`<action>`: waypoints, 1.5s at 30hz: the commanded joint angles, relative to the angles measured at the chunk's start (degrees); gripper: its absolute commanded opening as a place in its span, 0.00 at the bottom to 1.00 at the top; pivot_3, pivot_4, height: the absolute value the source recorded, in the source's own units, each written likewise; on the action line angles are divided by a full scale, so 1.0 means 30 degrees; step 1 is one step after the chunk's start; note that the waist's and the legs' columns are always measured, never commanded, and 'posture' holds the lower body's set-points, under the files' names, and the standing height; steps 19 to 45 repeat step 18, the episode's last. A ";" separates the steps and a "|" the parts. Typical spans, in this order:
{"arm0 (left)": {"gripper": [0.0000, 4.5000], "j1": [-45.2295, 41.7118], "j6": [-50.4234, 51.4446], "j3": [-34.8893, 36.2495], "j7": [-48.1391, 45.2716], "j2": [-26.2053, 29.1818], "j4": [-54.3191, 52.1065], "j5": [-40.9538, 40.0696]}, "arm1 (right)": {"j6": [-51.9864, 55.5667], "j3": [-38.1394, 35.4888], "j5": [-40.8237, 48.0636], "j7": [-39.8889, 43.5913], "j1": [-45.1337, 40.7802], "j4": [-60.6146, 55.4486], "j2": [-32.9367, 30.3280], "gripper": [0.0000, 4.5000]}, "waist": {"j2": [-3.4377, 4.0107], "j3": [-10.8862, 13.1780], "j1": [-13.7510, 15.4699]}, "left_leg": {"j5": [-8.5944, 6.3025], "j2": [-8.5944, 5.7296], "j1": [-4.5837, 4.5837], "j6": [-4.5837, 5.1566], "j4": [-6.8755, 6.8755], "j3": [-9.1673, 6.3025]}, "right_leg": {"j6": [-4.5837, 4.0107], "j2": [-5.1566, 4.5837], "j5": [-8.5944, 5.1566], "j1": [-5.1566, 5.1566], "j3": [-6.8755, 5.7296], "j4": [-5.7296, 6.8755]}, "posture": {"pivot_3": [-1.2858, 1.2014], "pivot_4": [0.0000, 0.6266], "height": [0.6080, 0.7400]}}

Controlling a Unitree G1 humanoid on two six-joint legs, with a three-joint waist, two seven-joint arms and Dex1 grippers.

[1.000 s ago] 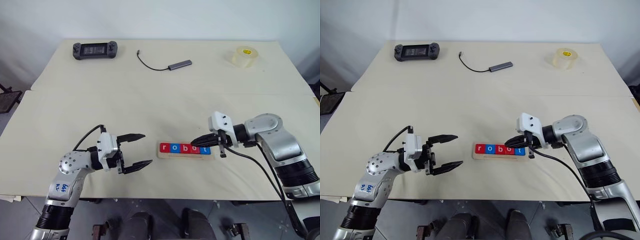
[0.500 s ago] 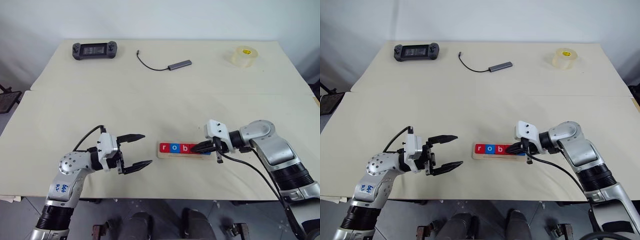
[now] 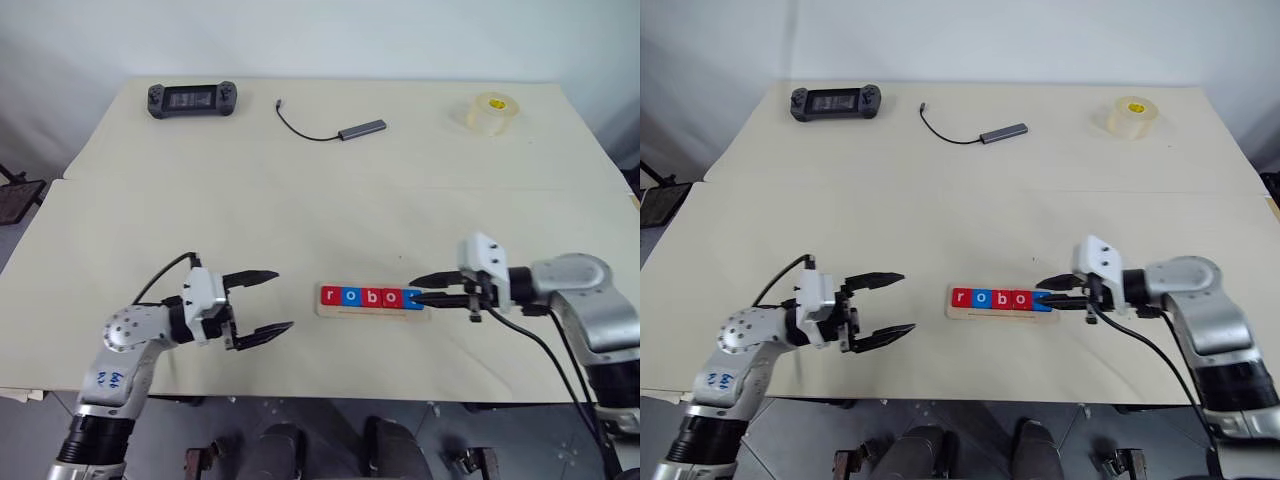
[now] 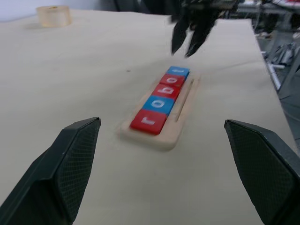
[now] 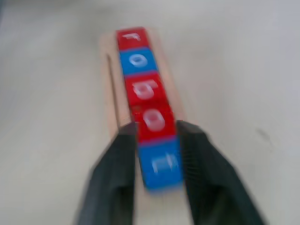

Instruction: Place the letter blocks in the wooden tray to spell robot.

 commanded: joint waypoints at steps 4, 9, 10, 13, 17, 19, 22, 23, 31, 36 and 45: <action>1.00 0.0101 -0.0496 0.1783 -0.0056 0.0309 0.0667 -0.0698 | -0.3024 -0.4041 0.1802 0.0780 0.3979 0.0325 -0.0359 0.82 | -0.0001 0.0000 -0.0006 | 0.0000 0.0006 0.0025 0.0001 -0.0017 0.0007 | 0.0000 0.0006 0.0000 0.0015 -0.0001 0.0000 | 0.52 0.24 1.00; 1.00 -0.0018 -0.1220 0.1917 0.0076 0.0217 0.1426 -0.0120 | -0.3814 -0.4310 0.2034 0.0342 0.4339 0.0780 -0.0111 0.99 | 0.0001 0.0000 -0.0086 | 0.0005 0.0004 0.0054 0.0009 -0.0003 0.0041 | 0.0004 0.0001 0.0002 0.0020 0.0039 0.0014 | 0.52 0.24 1.00; 1.00 -0.0097 -0.1307 0.1893 0.0195 0.0200 0.1569 0.0002 | -0.3740 -0.4310 0.2168 0.0144 0.4269 0.0671 -0.0037 0.99 | 0.0000 0.0000 -0.0096 | 0.0006 0.0011 0.0057 0.0007 -0.0003 0.0047 | 0.0004 0.0006 0.0002 0.0017 0.0045 0.0014 | 0.52 0.24 1.00; 1.00 -0.0145 -0.0825 0.1838 0.0986 0.0266 0.1422 0.0379 | -0.3959 -0.4033 0.2106 -0.0225 0.4169 0.0652 0.0082 0.99 | 0.0001 -0.0001 -0.0053 | 0.0005 0.0026 0.0058 0.0003 -0.0001 0.0042 | 0.0003 0.0015 0.0002 0.0015 0.0043 0.0015 | 0.52 0.24 1.00; 1.00 0.0158 -0.1211 0.1941 0.1060 0.0373 0.1153 0.0497 | -0.4273 -0.3674 0.2001 -0.0776 0.3845 0.0814 0.0484 0.99 | 0.0001 -0.0001 -0.0037 | 0.0004 0.0021 0.0049 0.0004 -0.0003 0.0036 | 0.0003 0.0010 0.0002 0.0013 0.0041 0.0017 | 0.52 0.24 1.00; 1.00 0.0102 -0.1299 0.1968 0.1144 0.0366 0.1186 0.0554 | -0.4311 -0.3573 0.1945 -0.0854 0.3698 0.0924 0.0529 0.99 | 0.0001 -0.0001 -0.0037 | 0.0005 0.0021 0.0048 0.0004 -0.0004 0.0035 | 0.0003 0.0010 0.0002 0.0013 0.0040 0.0016 | 0.52 0.24 1.00; 1.00 0.0102 -0.1299 0.1968 0.1144 0.0366 0.1186 0.0554 | -0.4311 -0.3573 0.1945 -0.0854 0.3698 0.0924 0.0529 0.99 | 0.0001 -0.0001 -0.0037 | 0.0005 0.0021 0.0048 0.0004 -0.0004 0.0035 | 0.0003 0.0010 0.0002 0.0013 0.0040 0.0016 | 0.52 0.24 1.00; 1.00 0.0102 -0.1299 0.1968 0.1144 0.0366 0.1186 0.0554 | -0.4311 -0.3573 0.1945 -0.0854 0.3698 0.0924 0.0529 0.99 | 0.0001 -0.0001 -0.0037 | 0.0005 0.0021 0.0048 0.0004 -0.0004 0.0035 | 0.0003 0.0010 0.0002 0.0013 0.0040 0.0016 | 0.52 0.24 1.00; 1.00 0.0102 -0.1299 0.1968 0.1144 0.0366 0.1186 0.0554 | -0.4311 -0.3573 0.1945 -0.0854 0.3698 0.0924 0.0529 0.99 | 0.0001 -0.0001 -0.0037 | 0.0005 0.0021 0.0048 0.0004 -0.0004 0.0035 | 0.0003 0.0010 0.0002 0.0013 0.0040 0.0016 | 0.52 0.24 1.00; 1.00 0.0102 -0.1299 0.1968 0.1144 0.0366 0.1186 0.0554 | -0.4311 -0.3573 0.1945 -0.0854 0.3698 0.0924 0.0529 0.99 | 0.0001 -0.0001 -0.0037 | 0.0005 0.0021 0.0048 0.0004 -0.0004 0.0035 | 0.0003 0.0010 0.0002 0.0013 0.0040 0.0016 | 0.52 0.24 1.00; 1.00 0.0102 -0.1299 0.1968 0.1144 0.0366 0.1186 0.0554 | -0.4311 -0.3573 0.1945 -0.0854 0.3698 0.0924 0.0529 0.99 | 0.0001 -0.0001 -0.0037 | 0.0005 0.0021 0.0048 0.0004 -0.0004 0.0035 | 0.0003 0.0010 0.0002 0.0013 0.0040 0.0016 | 0.52 0.24 1.00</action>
